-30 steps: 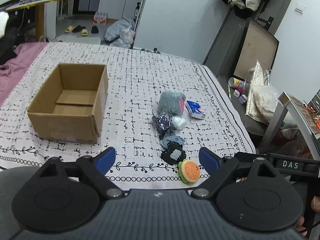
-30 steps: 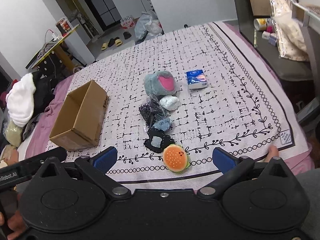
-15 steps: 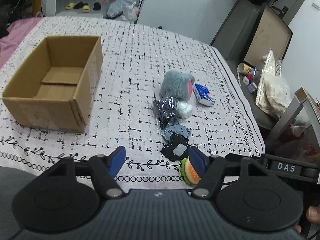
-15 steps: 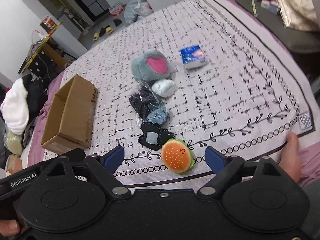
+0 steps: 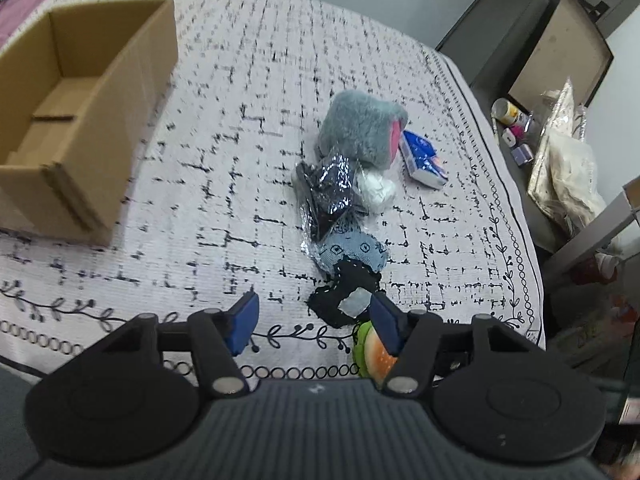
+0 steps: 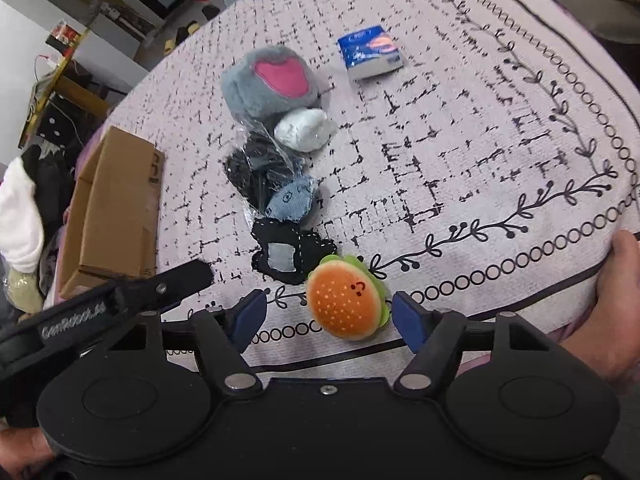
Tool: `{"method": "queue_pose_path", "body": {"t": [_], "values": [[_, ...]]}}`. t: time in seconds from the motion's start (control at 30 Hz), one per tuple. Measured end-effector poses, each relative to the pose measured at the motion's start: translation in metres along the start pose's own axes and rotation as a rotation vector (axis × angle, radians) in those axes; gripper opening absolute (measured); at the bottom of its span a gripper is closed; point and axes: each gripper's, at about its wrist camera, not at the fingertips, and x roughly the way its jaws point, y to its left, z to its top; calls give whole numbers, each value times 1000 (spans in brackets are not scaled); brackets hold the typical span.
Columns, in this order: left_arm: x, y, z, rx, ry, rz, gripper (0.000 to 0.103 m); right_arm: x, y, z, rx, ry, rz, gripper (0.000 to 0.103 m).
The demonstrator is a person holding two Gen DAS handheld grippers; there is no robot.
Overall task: Organize soft objects
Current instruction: 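Lower the right gripper onto the hamburger plush while the left gripper grasps the black patch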
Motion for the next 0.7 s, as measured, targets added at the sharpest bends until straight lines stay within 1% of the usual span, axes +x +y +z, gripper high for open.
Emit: {"method": "queue_pose_path", "body": {"t": [0.1, 0.2, 0.3, 0.37, 0.53, 0.57, 0.67, 0.7], "values": [[15, -1, 6, -12, 39, -7, 61, 10, 1, 3, -10, 14, -30, 68], [29, -3, 12, -27, 76, -19, 61, 22, 4, 6, -31, 43, -37, 68], [41, -7, 17, -15, 104, -28, 61, 31, 7, 7, -63, 60, -69, 68], [49, -11, 20, -9, 123, -39, 61, 37, 6, 9, -61, 77, -63, 68], [68, -19, 20, 12, 163, -50, 61, 49, 4, 14, -59, 97, -84, 68], [72, -21, 19, 16, 169, -53, 61, 51, 5, 14, -67, 100, -95, 66], [80, -25, 18, 45, 189, -53, 60, 59, 8, 15, -82, 123, -89, 55], [82, -26, 18, 50, 191, -45, 57, 61, 9, 15, -87, 125, -94, 53]]}}
